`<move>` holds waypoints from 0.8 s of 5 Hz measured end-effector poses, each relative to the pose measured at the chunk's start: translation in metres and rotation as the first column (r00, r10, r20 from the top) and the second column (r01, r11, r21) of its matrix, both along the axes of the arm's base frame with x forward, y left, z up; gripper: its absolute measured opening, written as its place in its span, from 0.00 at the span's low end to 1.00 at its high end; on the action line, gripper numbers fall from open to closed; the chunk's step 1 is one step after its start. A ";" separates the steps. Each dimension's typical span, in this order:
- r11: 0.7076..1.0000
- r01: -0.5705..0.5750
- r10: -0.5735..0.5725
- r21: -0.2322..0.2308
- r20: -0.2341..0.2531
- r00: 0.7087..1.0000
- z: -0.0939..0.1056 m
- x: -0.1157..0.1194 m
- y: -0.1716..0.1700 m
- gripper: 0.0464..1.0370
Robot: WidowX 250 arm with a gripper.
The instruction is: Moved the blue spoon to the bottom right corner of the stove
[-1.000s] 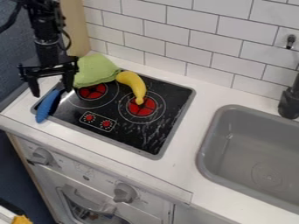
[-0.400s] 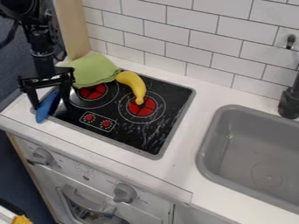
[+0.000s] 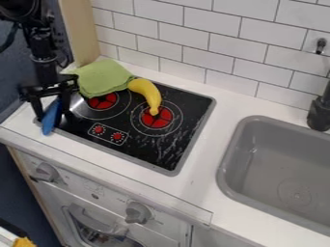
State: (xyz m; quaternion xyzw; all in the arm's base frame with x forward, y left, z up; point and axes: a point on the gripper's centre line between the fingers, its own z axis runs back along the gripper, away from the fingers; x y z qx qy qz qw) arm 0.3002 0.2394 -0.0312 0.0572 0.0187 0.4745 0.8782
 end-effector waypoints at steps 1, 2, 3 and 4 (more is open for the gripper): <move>1.000 -0.010 0.010 -0.011 0.004 1.000 0.000 0.000 -0.002 0.42; 0.995 -0.099 0.100 -0.029 0.023 0.995 0.002 -0.011 -0.005 0.32; 0.978 -0.210 0.210 0.001 0.051 0.976 0.010 -0.020 -0.009 0.15; 0.949 -0.314 0.309 0.026 0.116 0.944 0.027 -0.026 -0.014 0.05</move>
